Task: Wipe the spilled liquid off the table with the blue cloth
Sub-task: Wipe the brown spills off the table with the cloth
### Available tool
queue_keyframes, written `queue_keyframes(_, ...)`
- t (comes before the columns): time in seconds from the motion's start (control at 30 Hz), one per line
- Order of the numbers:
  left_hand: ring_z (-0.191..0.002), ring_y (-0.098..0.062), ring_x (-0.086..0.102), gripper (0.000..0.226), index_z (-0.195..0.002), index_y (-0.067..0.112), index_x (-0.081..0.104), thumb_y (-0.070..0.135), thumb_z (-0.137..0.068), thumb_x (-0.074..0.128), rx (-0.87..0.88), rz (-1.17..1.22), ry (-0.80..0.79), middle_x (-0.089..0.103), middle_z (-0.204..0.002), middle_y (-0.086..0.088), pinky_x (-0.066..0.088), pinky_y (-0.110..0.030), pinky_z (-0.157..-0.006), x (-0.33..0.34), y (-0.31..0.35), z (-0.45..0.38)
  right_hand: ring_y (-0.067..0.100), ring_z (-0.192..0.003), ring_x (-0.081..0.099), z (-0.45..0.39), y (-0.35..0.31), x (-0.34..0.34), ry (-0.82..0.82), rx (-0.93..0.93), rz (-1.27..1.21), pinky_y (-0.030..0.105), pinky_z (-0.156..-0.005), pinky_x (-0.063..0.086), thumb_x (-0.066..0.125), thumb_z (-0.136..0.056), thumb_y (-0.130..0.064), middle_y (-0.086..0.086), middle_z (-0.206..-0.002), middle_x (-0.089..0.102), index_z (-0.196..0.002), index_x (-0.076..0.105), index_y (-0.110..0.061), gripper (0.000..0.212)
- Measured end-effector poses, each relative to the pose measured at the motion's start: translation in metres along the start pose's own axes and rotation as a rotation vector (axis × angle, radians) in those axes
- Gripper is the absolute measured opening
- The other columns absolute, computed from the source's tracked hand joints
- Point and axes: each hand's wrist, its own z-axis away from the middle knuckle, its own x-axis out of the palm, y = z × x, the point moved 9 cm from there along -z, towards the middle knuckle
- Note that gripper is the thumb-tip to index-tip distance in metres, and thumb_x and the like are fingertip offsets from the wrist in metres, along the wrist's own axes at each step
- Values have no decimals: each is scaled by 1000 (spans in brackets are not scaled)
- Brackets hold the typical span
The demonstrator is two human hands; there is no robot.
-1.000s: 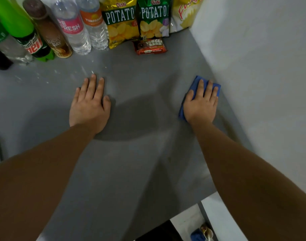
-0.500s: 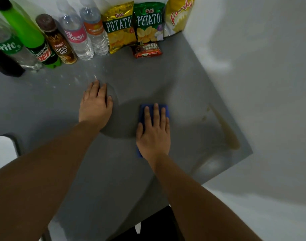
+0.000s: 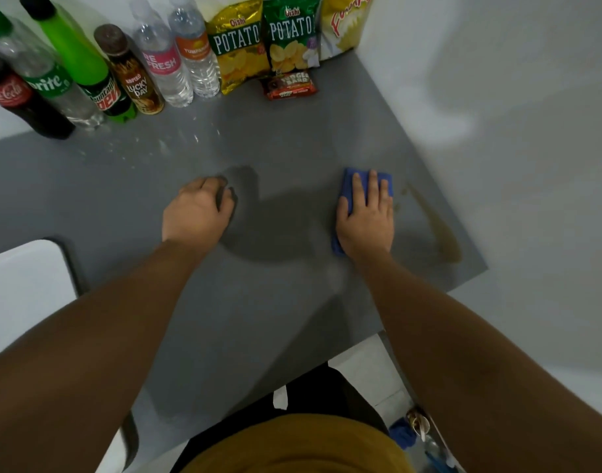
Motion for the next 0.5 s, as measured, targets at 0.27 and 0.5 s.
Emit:
queue_keyframes(0.27, -89, -43, 65, 28, -100, 13, 67, 37, -98, 53, -11, 49, -35, 68, -99, -19, 52, -44, -72, -4, 10, 22, 28, -160, -1, 109, -22, 10, -68, 11, -15, 42, -129, 2, 19, -107, -49, 7, -173, 2, -165, 13, -21, 64)
queue_keyframes(0.5, -87, -44, 65, 29, -103, 13, 66, 37, -99, 51, -19, 25, 3, 68, -99, -20, 51, -44, -69, -3, 1, 21, 23, -159, -13, 139, -111, 42, -180, -273, -29, 41, -128, -4, 15, -107, -49, 4, -173, -6, -165, 7, -24, 64)
